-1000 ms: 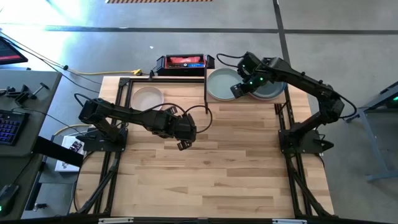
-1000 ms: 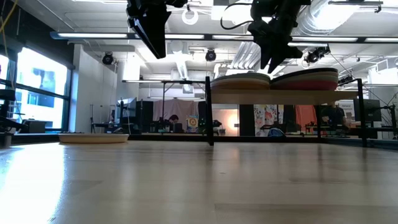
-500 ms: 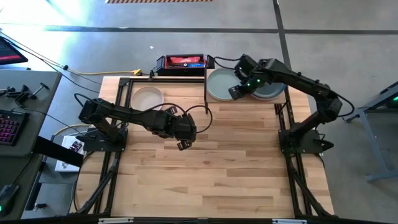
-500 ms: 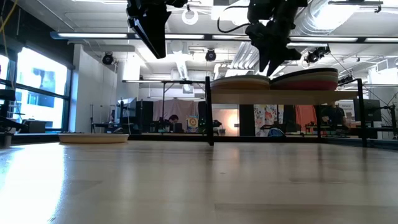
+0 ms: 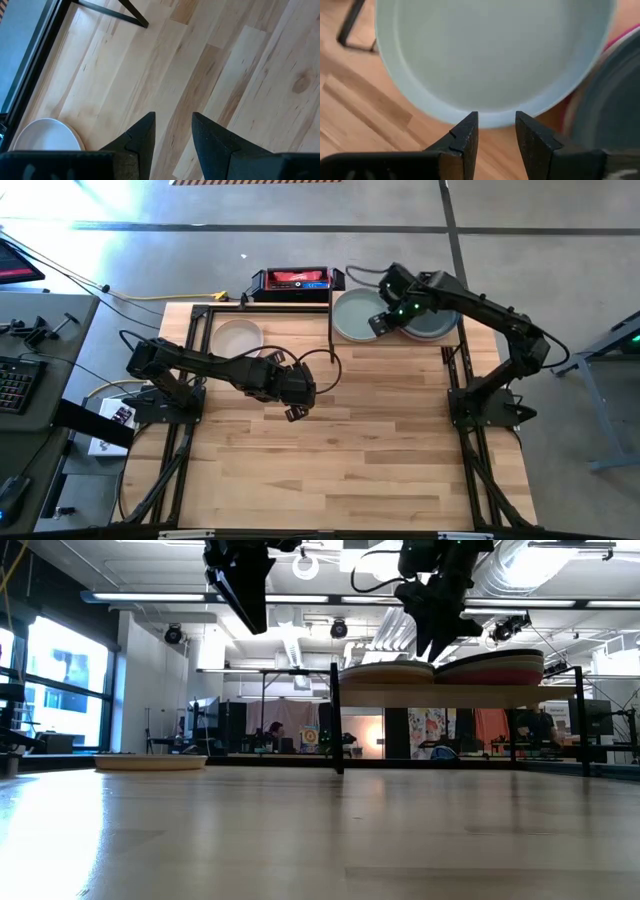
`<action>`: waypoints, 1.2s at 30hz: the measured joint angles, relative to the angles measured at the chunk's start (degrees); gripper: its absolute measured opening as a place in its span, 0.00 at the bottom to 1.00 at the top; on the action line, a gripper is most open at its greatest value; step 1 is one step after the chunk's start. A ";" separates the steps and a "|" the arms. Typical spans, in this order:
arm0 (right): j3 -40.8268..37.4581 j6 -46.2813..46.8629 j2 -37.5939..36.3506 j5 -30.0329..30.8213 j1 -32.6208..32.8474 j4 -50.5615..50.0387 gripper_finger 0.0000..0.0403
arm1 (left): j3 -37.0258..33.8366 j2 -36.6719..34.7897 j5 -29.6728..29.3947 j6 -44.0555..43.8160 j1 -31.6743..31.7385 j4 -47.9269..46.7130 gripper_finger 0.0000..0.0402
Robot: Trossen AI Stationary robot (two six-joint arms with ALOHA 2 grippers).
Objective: Place and stack plates onto a shelf
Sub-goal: Stack the light blue plate on top of the light orange plate on the shelf
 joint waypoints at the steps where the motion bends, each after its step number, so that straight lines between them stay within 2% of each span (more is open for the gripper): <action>1: 0.75 -0.23 0.00 0.61 -0.37 0.09 0.28 | 0.00 0.00 0.00 0.00 0.00 0.02 0.29; 6: 3.77 -1.47 -0.04 3.73 -2.55 0.71 0.28 | 0.00 0.00 0.00 0.00 0.00 0.19 0.29; 12: 3.75 -1.95 1.71 2.94 -4.86 0.66 0.28 | 0.00 0.00 0.00 0.04 0.00 0.31 0.29; 24: 3.74 -2.59 5.19 2.51 -4.92 -0.74 0.28 | 0.00 0.00 0.00 0.09 0.01 0.31 0.29; 36: 3.71 -3.66 5.03 2.49 -4.77 -4.28 0.28 | 0.00 0.00 0.00 0.22 0.02 0.30 0.29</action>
